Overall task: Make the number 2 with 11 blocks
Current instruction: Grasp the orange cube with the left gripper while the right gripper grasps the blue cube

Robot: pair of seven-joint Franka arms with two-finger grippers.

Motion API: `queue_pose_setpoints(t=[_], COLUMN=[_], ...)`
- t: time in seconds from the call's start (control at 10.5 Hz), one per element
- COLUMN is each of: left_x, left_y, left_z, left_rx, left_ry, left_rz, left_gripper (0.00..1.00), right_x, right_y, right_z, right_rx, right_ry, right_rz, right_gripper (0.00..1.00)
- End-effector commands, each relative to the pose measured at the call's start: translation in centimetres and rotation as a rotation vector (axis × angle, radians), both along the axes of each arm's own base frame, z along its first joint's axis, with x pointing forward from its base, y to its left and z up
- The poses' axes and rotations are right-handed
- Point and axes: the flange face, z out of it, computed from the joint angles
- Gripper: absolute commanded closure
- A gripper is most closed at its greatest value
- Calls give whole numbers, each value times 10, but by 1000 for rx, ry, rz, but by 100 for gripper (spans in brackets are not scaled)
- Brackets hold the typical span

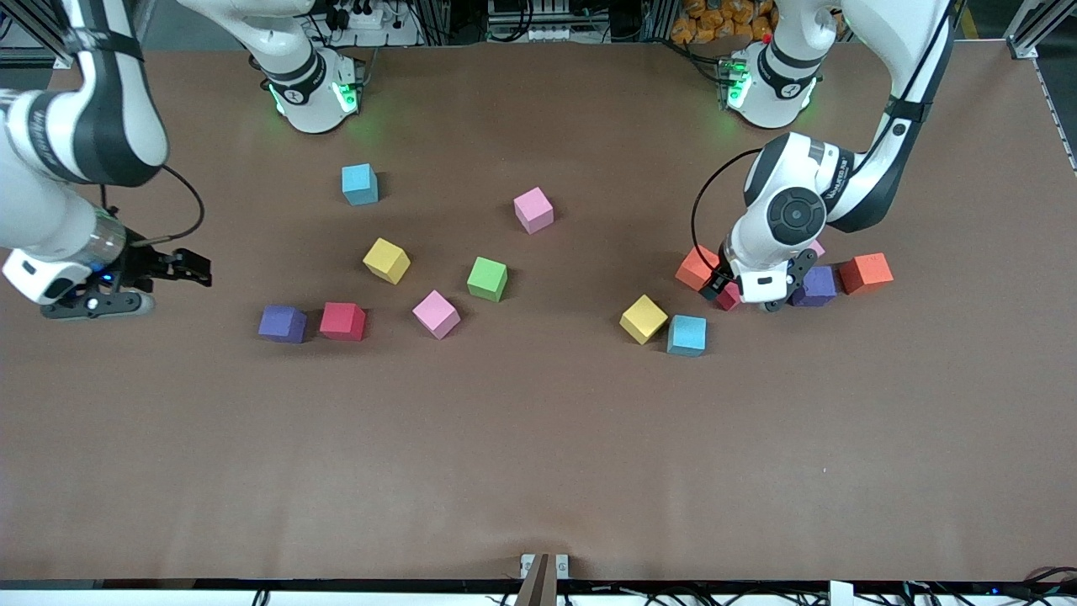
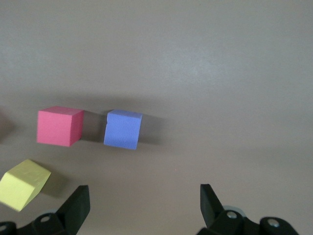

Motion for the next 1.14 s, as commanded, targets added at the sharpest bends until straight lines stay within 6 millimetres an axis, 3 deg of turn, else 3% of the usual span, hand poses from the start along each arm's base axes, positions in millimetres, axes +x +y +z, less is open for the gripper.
queue_pose_setpoints(t=[0.0,0.29,0.86,1.05], left_x=[-11,-18,-23,-23], left_y=[-10,-14,-11,-11], left_z=[-16,-39,-60,-67], left_rx=[-20,-18,-35,-37], left_ry=[-26,-9,29,31], left_rz=[21,25,67,66], left_gripper=[0,0,0,0], right_x=[-24,-31,-26,-27], right_y=[1,2,6,7], right_z=[-29,-56,-103,-129], right_rx=[4,3,8,9], right_ry=[-53,-87,-66,-93], right_rz=[15,17,26,27], right_gripper=[0,0,0,0])
